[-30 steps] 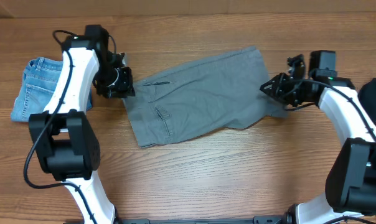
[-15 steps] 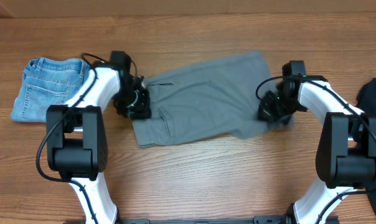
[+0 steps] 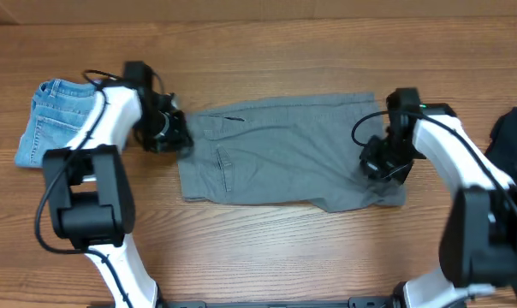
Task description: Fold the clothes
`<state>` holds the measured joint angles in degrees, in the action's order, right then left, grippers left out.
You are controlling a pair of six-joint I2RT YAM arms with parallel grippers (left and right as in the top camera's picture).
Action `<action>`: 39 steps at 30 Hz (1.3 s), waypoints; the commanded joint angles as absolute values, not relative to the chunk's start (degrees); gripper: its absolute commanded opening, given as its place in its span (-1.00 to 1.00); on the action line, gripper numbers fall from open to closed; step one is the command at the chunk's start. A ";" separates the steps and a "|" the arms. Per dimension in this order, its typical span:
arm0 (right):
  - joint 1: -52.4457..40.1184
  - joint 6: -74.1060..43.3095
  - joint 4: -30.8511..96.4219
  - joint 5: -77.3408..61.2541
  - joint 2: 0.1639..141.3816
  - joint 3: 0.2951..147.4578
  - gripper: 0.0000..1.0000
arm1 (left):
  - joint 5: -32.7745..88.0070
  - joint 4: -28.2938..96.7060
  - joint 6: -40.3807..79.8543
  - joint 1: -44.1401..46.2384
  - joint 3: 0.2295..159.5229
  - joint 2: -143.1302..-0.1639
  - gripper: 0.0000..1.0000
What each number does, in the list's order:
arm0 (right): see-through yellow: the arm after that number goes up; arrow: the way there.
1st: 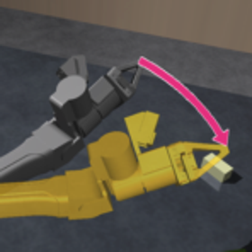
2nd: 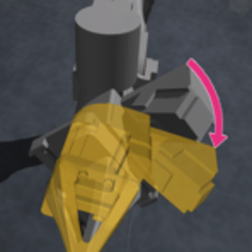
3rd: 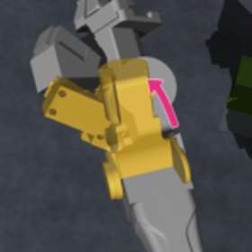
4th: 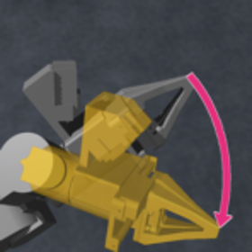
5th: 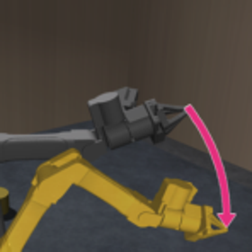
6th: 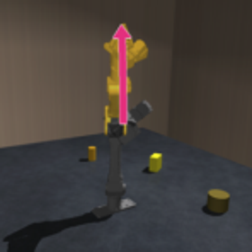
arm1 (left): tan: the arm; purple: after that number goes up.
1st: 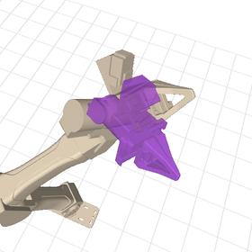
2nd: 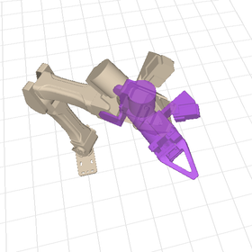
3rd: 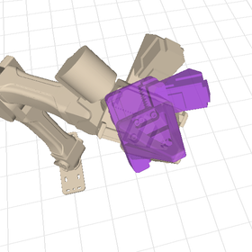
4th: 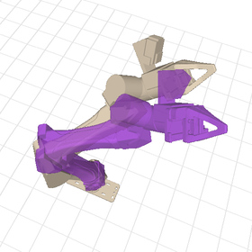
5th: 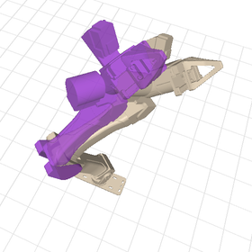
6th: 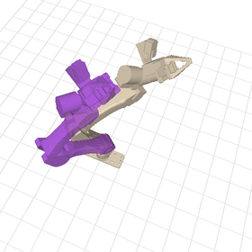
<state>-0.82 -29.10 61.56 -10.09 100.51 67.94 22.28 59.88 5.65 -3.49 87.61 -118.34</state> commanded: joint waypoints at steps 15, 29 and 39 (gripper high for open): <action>-7.77 -16.80 52.64 -28.40 92.84 67.44 -0.14 | 29.08 62.48 3.40 -6.72 80.01 -118.39 0.17; -15.03 -33.08 42.63 -28.40 107.39 67.44 -0.24 | 35.38 42.70 5.37 -3.40 66.61 -118.41 0.29; -15.38 -33.28 42.52 -28.14 107.61 67.44 -0.31 | 33.45 37.19 8.54 1.69 66.50 -118.39 -0.51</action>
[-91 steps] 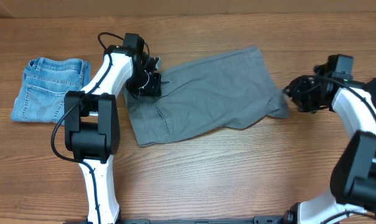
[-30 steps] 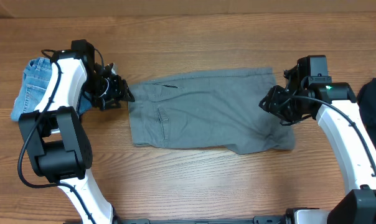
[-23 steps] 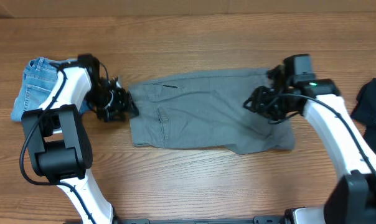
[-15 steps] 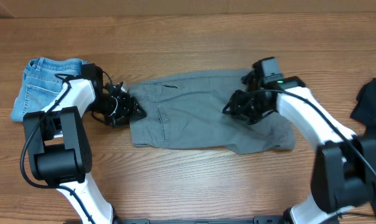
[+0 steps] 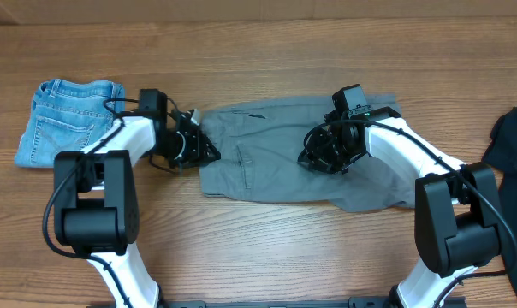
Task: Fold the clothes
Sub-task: 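Lift the left end with the left gripper and fold it rightward over the shorts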
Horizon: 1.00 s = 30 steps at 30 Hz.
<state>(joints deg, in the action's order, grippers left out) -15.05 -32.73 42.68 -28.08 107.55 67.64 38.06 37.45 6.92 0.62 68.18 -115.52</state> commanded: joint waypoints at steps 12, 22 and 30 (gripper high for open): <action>-15.38 -33.23 45.56 -26.63 107.61 67.44 -0.33 | 29.02 52.53 7.03 -2.37 77.78 -116.79 -0.92; -15.38 -32.56 47.07 -27.05 107.59 67.46 -0.35 | 13.67 79.37 0.47 -4.47 107.87 -111.90 -0.92; -15.35 -27.77 49.32 -30.76 107.59 67.59 -0.39 | 12.71 89.56 -0.10 -0.60 126.76 -111.59 -0.92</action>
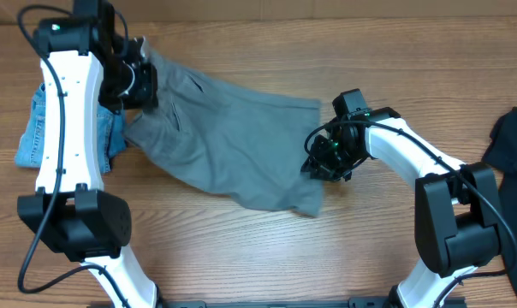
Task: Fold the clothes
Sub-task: 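Lift the left end with the left gripper and fold it rightward over the shorts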
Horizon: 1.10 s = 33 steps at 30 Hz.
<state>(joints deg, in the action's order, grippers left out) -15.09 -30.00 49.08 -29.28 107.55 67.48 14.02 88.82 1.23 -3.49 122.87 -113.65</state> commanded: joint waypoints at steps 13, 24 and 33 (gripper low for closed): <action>-15.38 -27.18 50.48 -30.50 107.59 67.57 -0.34 | 4.36 84.66 6.90 18.90 123.50 -116.11 -0.90; -15.35 -27.20 51.18 -27.68 107.59 67.57 -0.33 | 11.05 83.55 12.82 28.62 123.15 -127.37 -0.84; -15.35 -27.18 51.37 -27.46 107.59 67.57 -0.30 | 15.29 86.32 14.24 30.61 126.04 -128.49 0.01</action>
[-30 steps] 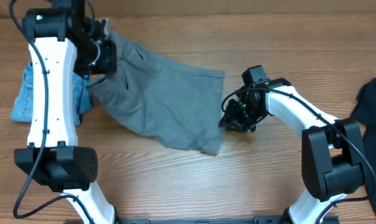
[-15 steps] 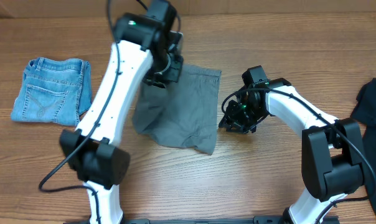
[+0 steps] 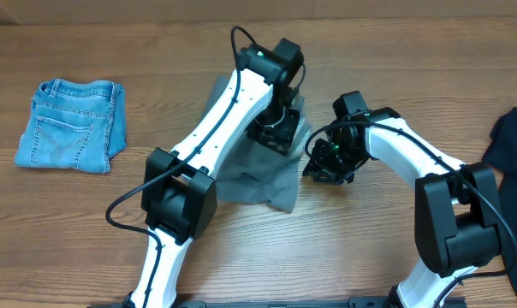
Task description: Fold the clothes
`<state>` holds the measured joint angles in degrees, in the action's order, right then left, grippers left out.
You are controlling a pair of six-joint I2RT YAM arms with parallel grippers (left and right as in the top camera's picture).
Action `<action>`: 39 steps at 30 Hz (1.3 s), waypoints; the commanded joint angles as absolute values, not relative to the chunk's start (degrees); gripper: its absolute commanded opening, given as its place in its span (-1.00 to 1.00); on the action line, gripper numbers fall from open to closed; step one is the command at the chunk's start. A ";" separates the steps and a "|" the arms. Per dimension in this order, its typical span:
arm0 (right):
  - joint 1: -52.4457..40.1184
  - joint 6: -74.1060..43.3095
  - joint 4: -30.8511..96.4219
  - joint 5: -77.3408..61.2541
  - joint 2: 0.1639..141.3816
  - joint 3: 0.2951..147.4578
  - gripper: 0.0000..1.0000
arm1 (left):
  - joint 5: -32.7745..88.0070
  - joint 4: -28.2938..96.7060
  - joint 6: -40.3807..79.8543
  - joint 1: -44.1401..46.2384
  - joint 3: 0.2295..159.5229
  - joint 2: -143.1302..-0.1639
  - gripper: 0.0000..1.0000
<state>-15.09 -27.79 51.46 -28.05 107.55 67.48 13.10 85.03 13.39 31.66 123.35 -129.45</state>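
The grey shorts (image 3: 257,181) lie bunched and doubled over at the table's middle, their left end brought across onto the right end. My left gripper (image 3: 274,137) reaches over them from the left, shut on that carried end and low on the cloth. At the shorts' right edge sits my right gripper (image 3: 320,162), its fingers closed on the cloth there. Most of the upper layer is hidden under the left arm.
Folded blue jeans (image 3: 70,127) rest at the far left. A black garment (image 3: 514,141) lies at the right edge of the wooden table (image 3: 241,51). The left arm stretches diagonally across the middle of the table.
My left gripper has moved from the far left, near the jeans, to the middle right with the shorts' left end, doubling the shorts over. The right gripper has stayed put.
The shorts lay flat with a gripper at each end. Both grippers then shifted toward the middle, bunching the cloth. The left gripper then held its end raised at the back left, and now that end lies over the right end.
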 commanded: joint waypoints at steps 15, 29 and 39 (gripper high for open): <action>-13.87 -13.58 51.88 -36.18 96.01 71.55 -0.10 | 10.17 96.82 11.33 13.89 139.74 -125.25 -0.49; -27.79 -28.71 27.62 -32.56 102.21 71.59 -0.90 | 9.28 96.36 10.02 10.50 136.97 -125.27 -0.92; -28.32 -34.35 55.77 -16.27 106.85 71.59 -0.92 | 8.84 96.82 8.99 10.57 136.97 -125.27 -0.83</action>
<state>-28.69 -31.68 54.11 -26.70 107.92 71.02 9.30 96.66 10.17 10.76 137.16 -126.10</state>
